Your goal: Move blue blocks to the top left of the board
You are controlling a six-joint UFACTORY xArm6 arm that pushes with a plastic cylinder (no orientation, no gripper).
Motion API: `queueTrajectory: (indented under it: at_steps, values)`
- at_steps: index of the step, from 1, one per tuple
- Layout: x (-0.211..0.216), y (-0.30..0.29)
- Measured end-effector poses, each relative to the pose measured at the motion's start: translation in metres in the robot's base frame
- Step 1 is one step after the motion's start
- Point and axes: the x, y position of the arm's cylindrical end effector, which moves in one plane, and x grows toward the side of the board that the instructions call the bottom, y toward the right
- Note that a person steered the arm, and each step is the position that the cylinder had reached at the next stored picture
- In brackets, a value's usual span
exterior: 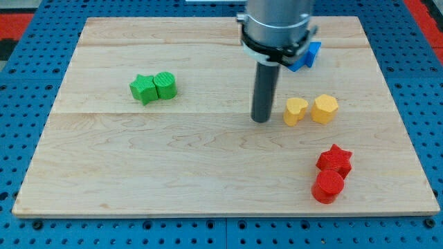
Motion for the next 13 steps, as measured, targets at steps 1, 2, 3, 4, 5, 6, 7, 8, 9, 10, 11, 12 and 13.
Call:
queueTrajectory:
  at_steps: [1, 2, 3, 4, 5, 6, 7, 8, 9, 10, 11, 12, 13]
  values:
    - [-0.045, -0.013]
    - [-0.062, 0.029]
    - [-0.067, 0.038]
    - [-0.059, 0.049]
    - [-0.059, 0.065]
    - [-0.063, 0.067]
    - [-0.064, 0.067]
    - [-0.063, 0.086]
    - [-0.087, 0.094]
    - [-0.083, 0.141]
    - [-0.092, 0.167]
    - [-0.118, 0.164]
    - [-0.118, 0.165]
